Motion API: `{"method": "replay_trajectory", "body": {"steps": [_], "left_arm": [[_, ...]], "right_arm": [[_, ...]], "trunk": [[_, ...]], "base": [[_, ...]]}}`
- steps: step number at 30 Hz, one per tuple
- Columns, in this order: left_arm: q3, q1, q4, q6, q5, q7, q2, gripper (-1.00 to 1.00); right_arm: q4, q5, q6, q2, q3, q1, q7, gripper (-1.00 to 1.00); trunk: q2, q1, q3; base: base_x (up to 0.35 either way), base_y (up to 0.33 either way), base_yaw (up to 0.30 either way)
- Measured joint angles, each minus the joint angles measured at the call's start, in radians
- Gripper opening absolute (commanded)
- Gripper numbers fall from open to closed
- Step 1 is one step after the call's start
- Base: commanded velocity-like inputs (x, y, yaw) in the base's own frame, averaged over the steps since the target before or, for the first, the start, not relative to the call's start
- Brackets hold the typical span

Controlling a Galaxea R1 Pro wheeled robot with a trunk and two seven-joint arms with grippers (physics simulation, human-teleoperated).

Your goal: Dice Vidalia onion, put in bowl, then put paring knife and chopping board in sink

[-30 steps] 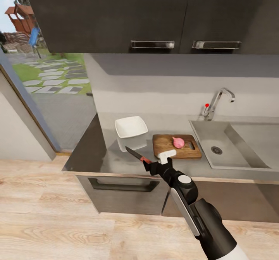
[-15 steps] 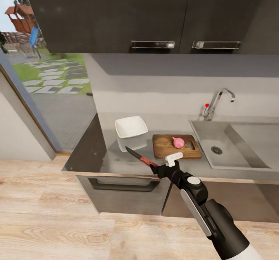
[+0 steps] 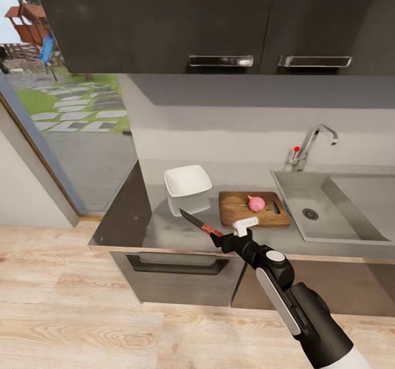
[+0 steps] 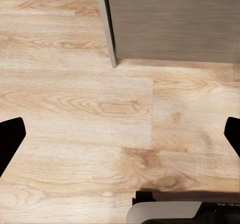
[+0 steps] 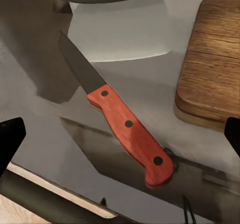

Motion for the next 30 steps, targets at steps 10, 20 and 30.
{"method": "replay_trajectory", "body": {"steps": [10,20,30], "left_arm": [[0.000,0.000,0.008,0.000,0.000,0.000,0.000,1.00],[0.000,0.000,0.014,0.000,0.000,0.000,0.000,1.00],[0.000,0.000,0.015,0.000,0.000,0.000,0.000,1.00]], "right_arm": [[0.001,-0.004,0.000,0.000,0.000,0.000,-0.001,1.00],[0.001,0.002,0.000,-0.002,0.003,0.000,-0.004,1.00],[0.001,0.019,0.000,-0.002,0.004,0.000,-0.004,1.00]], "trunk": [[0.000,0.000,-0.015],[0.000,0.000,-0.031],[0.000,0.000,-0.048]], "base": [[0.004,0.004,0.000],[0.000,0.000,0.000],[0.005,0.005,0.000]]}}
